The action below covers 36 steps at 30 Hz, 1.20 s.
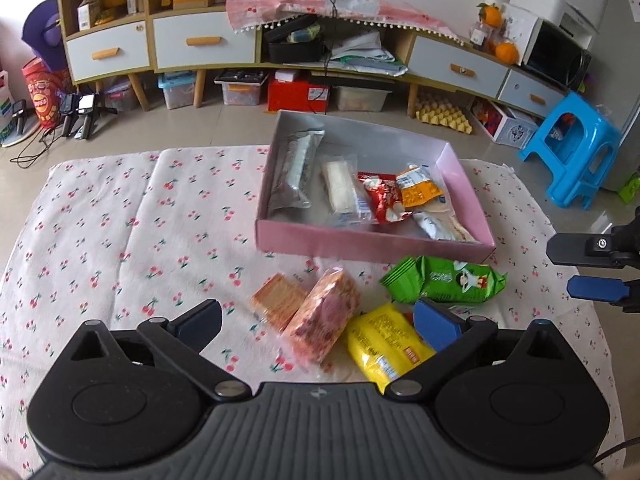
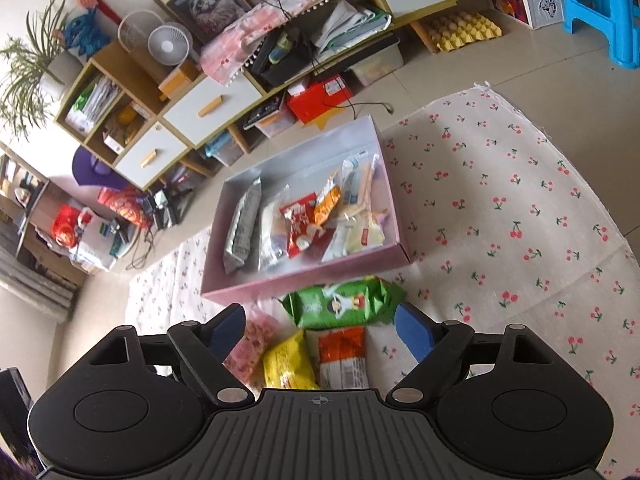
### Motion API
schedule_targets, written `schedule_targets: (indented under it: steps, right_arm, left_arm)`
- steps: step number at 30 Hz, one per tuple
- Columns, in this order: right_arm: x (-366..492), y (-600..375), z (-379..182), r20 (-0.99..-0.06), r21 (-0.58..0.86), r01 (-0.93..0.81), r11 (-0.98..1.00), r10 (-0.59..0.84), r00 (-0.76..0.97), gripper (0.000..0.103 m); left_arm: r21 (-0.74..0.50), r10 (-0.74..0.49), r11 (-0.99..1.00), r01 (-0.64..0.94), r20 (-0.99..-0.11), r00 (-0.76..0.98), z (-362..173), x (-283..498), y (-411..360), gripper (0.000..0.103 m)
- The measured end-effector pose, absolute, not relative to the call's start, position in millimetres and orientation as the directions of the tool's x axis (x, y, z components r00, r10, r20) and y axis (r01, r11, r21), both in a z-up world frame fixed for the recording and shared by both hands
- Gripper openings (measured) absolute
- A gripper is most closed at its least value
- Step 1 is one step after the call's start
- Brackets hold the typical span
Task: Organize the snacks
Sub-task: 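Grasp the yellow packet with the right tool while the left tool grasps the pink nougat packet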
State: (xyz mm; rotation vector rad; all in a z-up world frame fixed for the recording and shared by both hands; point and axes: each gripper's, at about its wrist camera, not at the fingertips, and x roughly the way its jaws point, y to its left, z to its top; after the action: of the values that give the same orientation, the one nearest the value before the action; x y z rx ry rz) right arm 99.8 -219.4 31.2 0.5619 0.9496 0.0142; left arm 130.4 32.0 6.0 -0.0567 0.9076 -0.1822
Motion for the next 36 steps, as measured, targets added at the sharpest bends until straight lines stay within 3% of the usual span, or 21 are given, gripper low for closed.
schedule_targets:
  steps: [10,19,24,36]
  right_arm:
    - [84.8,-204.6,12.3,-0.79,0.4,0.176,0.899,0.242,0.563,0.085]
    - [76.2,-186.5,4.2,-0.795,0.257,0.095,0.962,0.155,0.586,0.085]
    - [80.7,-181.3,-2.9,-0.792,0.258,0.035,0.966,0.19,0.58,0.085]
    - [97.7,-137.5,-22.2,-0.788,0.31,-0.126,0.942,0.329,0.52,0.084]
  left_arm:
    - [-0.1,-0.163,0.986,0.132,-0.741,0.651,-6.4,112.8,43.4,0.102]
    - [-0.025,-0.19,0.968,0.251,-0.729,0.658,-24.8,101.4,42.6,0.102]
    - [0.027,-0.201,0.942,0.334,-0.75,0.63,-37.1,98.5,44.4,0.101]
    - [0.007,-0.244,0.924,0.383,-0.76,0.602,-42.4,101.0,56.0,0.1]
